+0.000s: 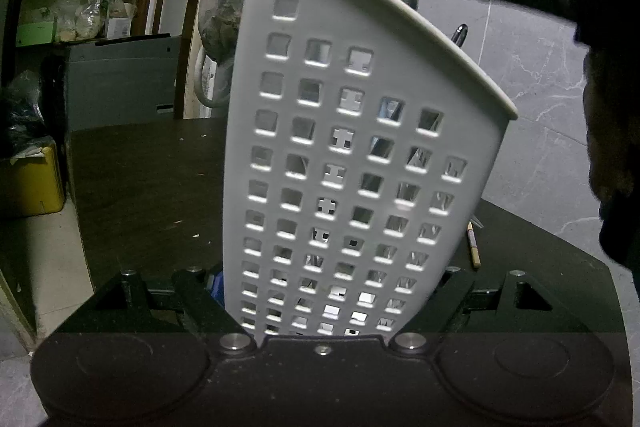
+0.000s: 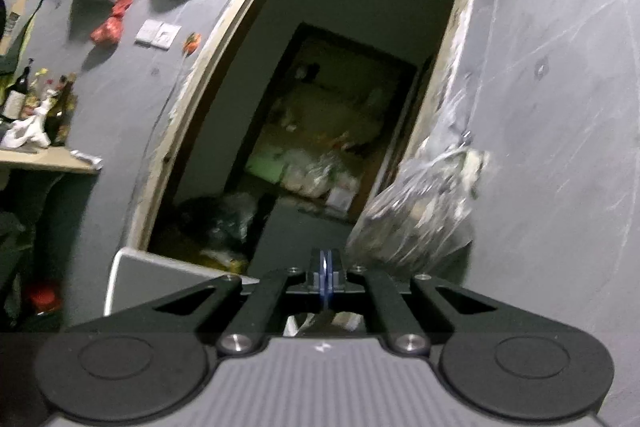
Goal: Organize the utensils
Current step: 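Move the open right tool back over the silver spoon on the table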
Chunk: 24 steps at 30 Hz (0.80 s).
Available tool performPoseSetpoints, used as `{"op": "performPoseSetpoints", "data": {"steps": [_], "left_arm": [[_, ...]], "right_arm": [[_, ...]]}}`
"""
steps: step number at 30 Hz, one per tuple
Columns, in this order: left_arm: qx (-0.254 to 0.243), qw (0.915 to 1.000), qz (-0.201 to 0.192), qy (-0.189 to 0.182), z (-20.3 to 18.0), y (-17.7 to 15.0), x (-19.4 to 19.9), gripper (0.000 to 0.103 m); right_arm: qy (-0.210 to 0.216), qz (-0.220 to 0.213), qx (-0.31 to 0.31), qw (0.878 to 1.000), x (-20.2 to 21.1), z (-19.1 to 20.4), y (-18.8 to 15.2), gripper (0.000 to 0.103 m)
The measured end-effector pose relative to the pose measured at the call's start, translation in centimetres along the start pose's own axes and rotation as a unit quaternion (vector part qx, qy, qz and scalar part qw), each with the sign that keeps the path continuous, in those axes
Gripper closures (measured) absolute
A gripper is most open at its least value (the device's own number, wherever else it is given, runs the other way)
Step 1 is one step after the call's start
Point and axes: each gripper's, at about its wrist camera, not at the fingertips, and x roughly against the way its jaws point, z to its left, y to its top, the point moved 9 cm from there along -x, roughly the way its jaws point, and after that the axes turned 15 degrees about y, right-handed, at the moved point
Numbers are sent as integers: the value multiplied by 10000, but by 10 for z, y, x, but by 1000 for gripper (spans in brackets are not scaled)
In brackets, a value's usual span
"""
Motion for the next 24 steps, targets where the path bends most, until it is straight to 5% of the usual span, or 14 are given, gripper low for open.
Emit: {"op": "performPoseSetpoints", "data": {"steps": [2,4,6,10,12,16,24], "left_arm": [[10,10000,1,-5,-1,0,0,21],[16,10000,6,-10,0,0,-1,21],[40,10000,10,-23,1,0,-1,21],[48,10000,15,-35,2,0,-1,21],[47,10000,15,-38,2,-1,-1,21],[45,10000,15,-39,2,-1,-1,21],[46,10000,16,-37,2,-1,-1,21]], "right_arm": [[175,25,-101,9998,0,1,-6,95],[179,-26,-207,9996,5,-2,-10,80],[104,-131,-399,9991,13,-10,-12,48],[-276,-295,-779,9961,32,-38,-16,30],[-510,-282,-967,9936,41,-54,-23,10],[-1046,-25,-1476,9835,52,-87,-50,0],[-1227,1686,-2244,9519,20,-109,-137,0]]}}
